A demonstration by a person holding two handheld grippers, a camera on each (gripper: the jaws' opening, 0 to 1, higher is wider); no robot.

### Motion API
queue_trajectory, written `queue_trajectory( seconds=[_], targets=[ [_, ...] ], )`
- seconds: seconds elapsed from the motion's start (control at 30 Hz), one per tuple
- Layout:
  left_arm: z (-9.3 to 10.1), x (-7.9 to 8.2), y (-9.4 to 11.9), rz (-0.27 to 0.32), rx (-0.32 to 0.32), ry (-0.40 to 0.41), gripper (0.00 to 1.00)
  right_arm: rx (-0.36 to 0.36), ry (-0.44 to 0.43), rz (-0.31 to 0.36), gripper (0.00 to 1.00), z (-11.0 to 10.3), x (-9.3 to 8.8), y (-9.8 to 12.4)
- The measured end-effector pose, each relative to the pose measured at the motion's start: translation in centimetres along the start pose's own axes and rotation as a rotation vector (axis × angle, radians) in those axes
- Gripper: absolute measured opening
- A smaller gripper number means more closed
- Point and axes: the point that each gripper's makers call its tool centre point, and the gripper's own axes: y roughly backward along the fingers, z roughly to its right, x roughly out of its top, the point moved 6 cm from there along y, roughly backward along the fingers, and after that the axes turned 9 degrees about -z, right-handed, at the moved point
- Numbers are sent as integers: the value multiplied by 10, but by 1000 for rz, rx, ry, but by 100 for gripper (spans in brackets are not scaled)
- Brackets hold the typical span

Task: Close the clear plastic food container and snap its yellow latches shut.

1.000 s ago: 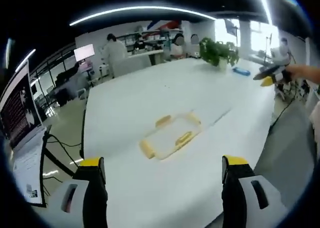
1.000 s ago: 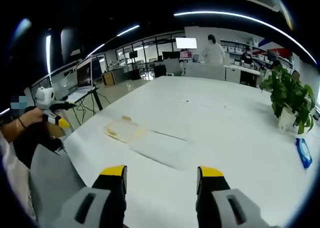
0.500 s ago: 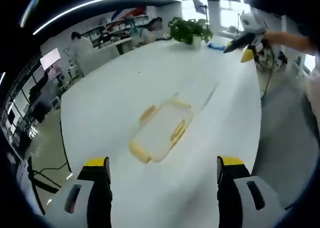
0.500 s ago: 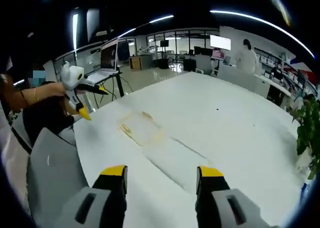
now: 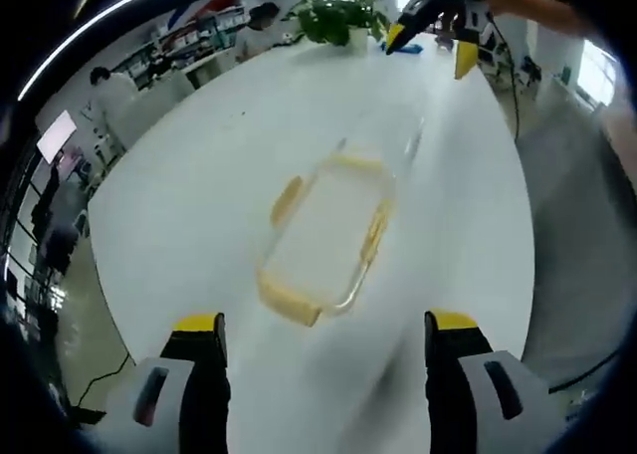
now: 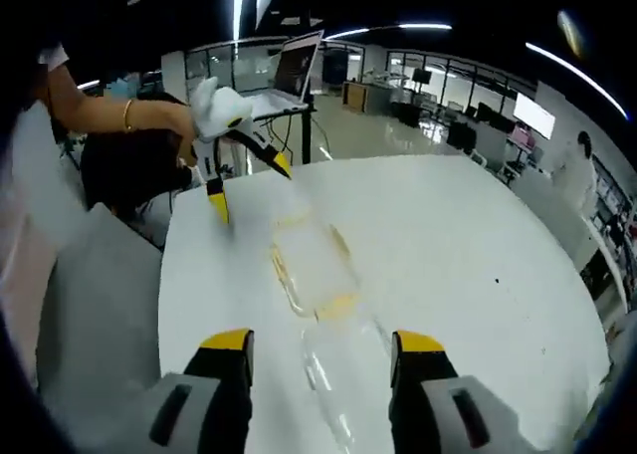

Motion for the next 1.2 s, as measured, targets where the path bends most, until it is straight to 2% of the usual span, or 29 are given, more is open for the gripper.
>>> queue_trajectory(
  seconds=[0.07, 0.13, 0.17, 0.27, 0.33, 0.5, 0.53, 0.6, 0.7, 0.77, 0.83, 0.87, 0.97, 1.07, 1.2],
  targets=[
    [-3, -2, -6, -17, -11, -22, 80, 27, 45, -24, 55, 1, 8, -10],
    [-5, -3, -10, -30, -29, -36, 80, 83, 48, -25, 55, 0, 15, -23],
    [-6, -4, -12, -36, -36, -44, 79, 101, 55, -44, 55, 0, 17, -28],
    [-14, -6, -20, -54, -51, -65, 78, 114, 167, -138, 56, 6, 21, -47],
    [-18, -6, -22, -53, -60, -66, 77, 124, 218, -178, 56, 8, 23, -56],
    [-25, -5, -30, -63, -95, -83, 75, 174, 214, -205, 55, 15, 33, -82],
    [-26, -4, -31, -64, -97, -87, 74, 176, 215, -207, 55, 16, 34, -83],
    [-27, -4, -34, -66, -112, -102, 73, 184, 258, -257, 55, 19, 33, -91],
    [-29, -4, -38, -74, -127, -115, 72, 186, 290, -298, 55, 20, 32, -98],
    [-30, -4, -42, -81, -139, -119, 72, 187, 370, -352, 55, 20, 29, -104],
    [-29, -5, -44, -90, -153, -130, 71, 193, 391, -397, 55, 21, 25, -111],
    [-30, -5, -46, -99, -158, -138, 70, 185, 390, -405, 54, 21, 24, -114],
    [-32, -6, -51, -118, -158, -139, 66, 155, 478, -467, 54, 25, 23, -122],
    [-33, -8, -57, -129, -171, -146, 66, 163, 482, -478, 54, 22, 25, -128],
    [-37, -9, -62, -137, -168, -161, 66, 181, 432, -496, 54, 23, 26, -134]
  ],
)
